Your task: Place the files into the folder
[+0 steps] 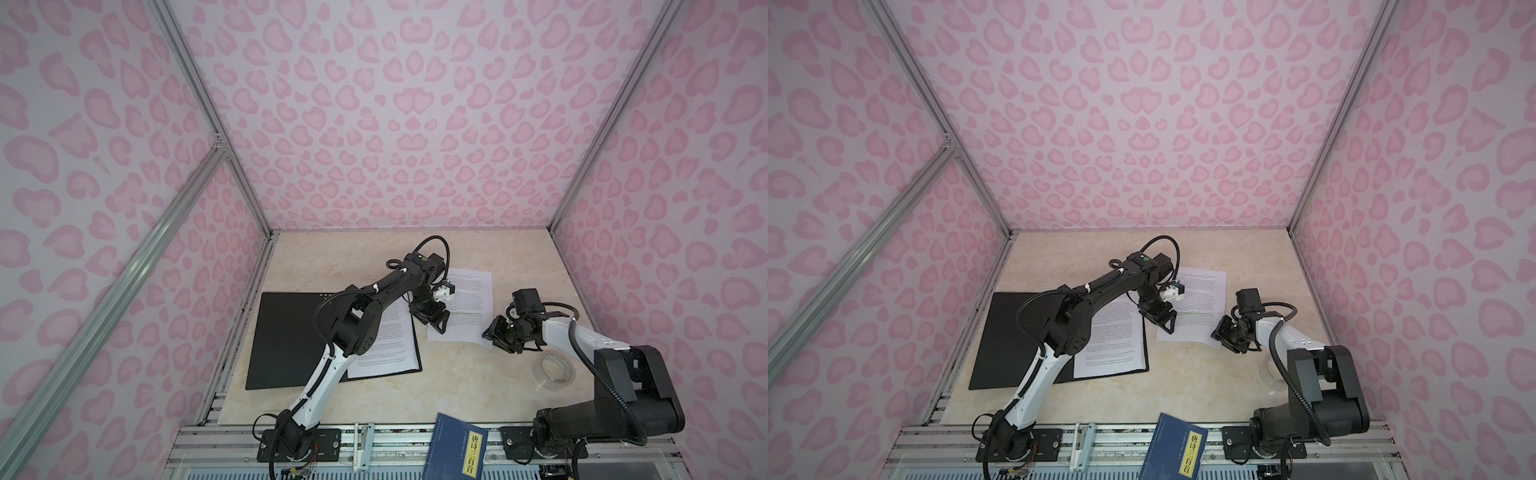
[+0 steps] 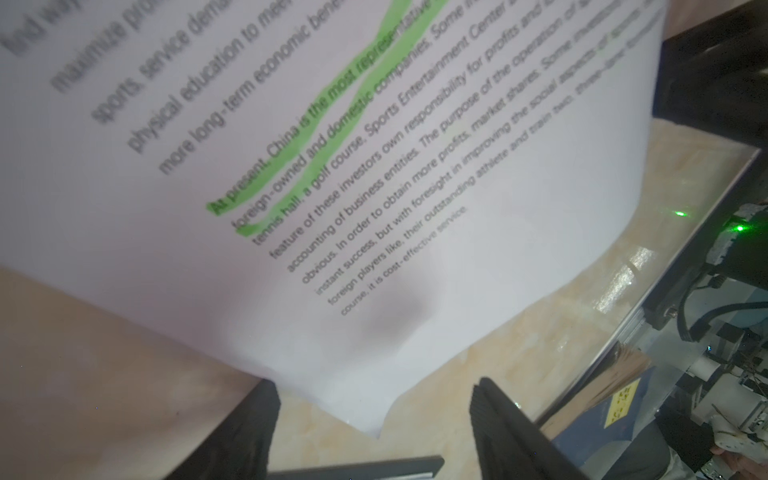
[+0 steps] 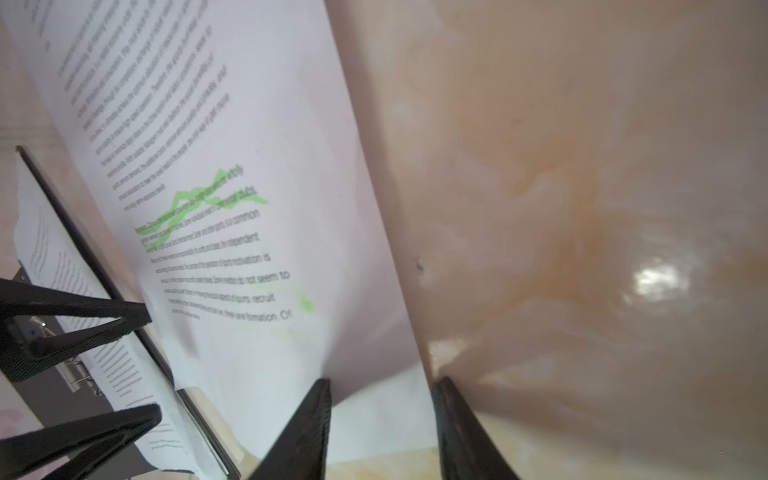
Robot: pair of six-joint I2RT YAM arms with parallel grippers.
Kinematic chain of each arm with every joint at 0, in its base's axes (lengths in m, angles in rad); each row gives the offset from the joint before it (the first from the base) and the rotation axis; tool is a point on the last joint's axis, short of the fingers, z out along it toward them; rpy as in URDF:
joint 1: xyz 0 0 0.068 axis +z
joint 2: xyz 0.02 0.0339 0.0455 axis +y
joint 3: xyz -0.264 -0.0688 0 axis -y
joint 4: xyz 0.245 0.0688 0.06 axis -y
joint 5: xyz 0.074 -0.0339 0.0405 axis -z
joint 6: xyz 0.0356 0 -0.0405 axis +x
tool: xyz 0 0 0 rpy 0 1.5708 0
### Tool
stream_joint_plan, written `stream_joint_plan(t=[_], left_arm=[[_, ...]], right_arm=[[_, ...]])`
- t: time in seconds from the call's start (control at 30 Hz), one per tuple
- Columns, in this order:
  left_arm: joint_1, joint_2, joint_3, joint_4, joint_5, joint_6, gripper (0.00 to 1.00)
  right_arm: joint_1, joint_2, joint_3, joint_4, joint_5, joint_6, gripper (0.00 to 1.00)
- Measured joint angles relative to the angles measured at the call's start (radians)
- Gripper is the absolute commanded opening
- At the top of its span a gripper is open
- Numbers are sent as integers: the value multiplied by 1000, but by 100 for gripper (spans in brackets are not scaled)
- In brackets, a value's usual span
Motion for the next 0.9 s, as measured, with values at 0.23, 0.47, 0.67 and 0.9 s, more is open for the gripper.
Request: stream_joint_plan(t=[0.23,0.47,0.67,0.9], left_arm=[[-4,-4,-23,-5,41,0,77],[-13,-19,-52,-9,74,0,76],[-14,-61,-54,-2,15,-10,76],[-14,-80,-18,32,-55,-27,77]], right_arm=[[0,-45,48,-123,83,-33,46],[0,-25,63,-158,129,-52,46],[-5,-8,64,-166,152,-66,46],[-32,-31,-1,-140,104,-66,46]])
